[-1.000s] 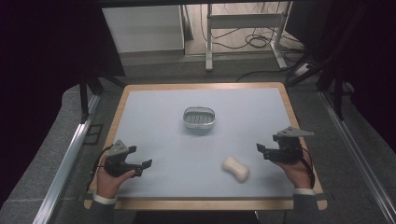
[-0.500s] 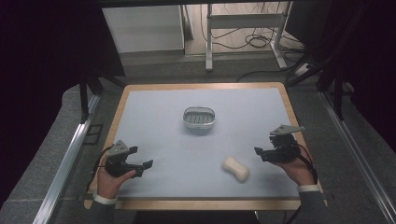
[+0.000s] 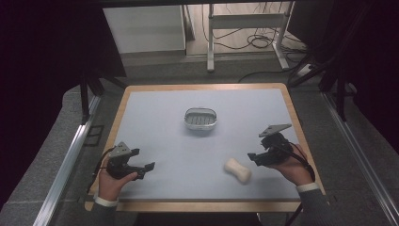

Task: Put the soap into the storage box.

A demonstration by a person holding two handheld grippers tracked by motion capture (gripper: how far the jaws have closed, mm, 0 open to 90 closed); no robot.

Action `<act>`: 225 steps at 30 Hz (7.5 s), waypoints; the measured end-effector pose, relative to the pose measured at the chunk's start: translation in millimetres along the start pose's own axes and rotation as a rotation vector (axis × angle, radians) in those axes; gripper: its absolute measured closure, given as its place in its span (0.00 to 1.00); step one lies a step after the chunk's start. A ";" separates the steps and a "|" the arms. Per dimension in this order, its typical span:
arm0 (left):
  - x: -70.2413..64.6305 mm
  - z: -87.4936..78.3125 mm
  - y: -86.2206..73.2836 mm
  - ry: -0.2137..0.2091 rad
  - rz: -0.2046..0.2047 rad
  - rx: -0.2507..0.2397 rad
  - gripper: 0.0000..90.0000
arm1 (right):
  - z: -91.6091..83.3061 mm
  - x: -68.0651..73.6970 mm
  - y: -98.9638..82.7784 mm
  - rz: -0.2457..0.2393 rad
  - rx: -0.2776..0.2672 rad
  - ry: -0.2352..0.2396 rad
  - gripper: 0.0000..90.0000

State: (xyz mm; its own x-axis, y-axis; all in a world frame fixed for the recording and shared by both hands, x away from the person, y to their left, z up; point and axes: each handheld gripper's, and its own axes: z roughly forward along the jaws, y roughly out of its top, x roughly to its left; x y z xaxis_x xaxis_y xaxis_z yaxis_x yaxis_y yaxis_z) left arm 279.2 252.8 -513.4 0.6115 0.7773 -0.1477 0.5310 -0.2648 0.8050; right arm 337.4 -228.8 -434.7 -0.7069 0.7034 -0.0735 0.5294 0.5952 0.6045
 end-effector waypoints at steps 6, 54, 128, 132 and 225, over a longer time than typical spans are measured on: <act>-0.2 0.7 -0.2 0.002 0.001 0.003 0.11 | 5.8 7.0 3.1 -0.018 0.025 0.019 0.29; -0.3 0.2 -0.4 -0.002 0.005 0.003 0.11 | 73.5 53.7 11.0 -0.119 0.336 0.079 0.39; -0.1 1.7 -0.6 0.007 0.011 0.013 0.11 | 61.3 22.6 79.0 -0.209 0.237 0.116 0.55; 0.0 1.7 -0.6 0.006 0.011 0.012 0.11 | 62.0 22.6 86.1 -0.221 0.235 0.111 0.55; 0.2 4.1 -0.8 0.000 0.017 0.017 0.11 | 114.2 -12.9 177.8 -0.271 0.216 0.097 0.55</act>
State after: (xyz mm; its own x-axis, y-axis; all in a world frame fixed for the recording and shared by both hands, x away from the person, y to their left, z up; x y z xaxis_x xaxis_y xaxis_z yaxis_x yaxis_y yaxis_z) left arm 281.3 250.8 -516.4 0.6205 0.7726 -0.1343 0.5307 -0.2876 0.7973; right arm 494.2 -87.7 -416.8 -0.8709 0.4749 -0.1267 0.3961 0.8308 0.3911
